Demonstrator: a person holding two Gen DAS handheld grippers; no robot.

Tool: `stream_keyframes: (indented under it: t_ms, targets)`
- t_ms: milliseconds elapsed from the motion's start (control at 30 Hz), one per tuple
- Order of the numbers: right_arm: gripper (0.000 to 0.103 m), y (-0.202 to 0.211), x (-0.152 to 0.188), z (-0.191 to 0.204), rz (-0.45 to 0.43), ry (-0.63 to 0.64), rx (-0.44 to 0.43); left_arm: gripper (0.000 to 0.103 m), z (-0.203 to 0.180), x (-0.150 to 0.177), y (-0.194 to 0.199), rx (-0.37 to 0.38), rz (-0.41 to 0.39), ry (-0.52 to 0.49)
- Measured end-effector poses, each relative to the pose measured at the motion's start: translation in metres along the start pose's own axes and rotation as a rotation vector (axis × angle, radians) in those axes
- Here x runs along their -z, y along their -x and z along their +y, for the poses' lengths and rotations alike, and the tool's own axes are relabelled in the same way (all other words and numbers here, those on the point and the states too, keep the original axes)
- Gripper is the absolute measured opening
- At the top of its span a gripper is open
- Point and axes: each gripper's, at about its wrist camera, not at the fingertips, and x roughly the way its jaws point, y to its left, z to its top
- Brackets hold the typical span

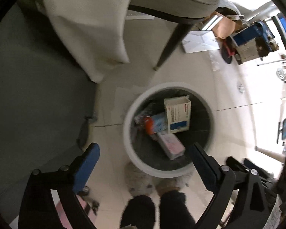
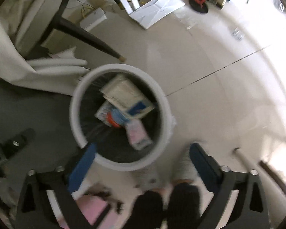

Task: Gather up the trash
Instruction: 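Open both grippers over the bin, dropping carton and medicine box inside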

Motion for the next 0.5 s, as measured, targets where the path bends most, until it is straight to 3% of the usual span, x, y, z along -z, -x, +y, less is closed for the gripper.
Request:
stream_keyframes:
  t_ms: [67,233,500]
  targets:
    - [0.101,0.008,0.004,0.002,-0.015,0.029,0.079,0.097,0.002,0.002,0.005,-0.021,-0.015,-0.016]
    - [0.101,0.038,0.008,0.013,-0.050,0.084,0.182,0.102,-0.003,0.014,0.033,-0.089,-0.070,-0.077]
    - [0.101,0.115,0.025,0.035,-0.096,0.116,0.201,0.103,-0.005,0.034,0.098,-0.099,-0.112,-0.095]
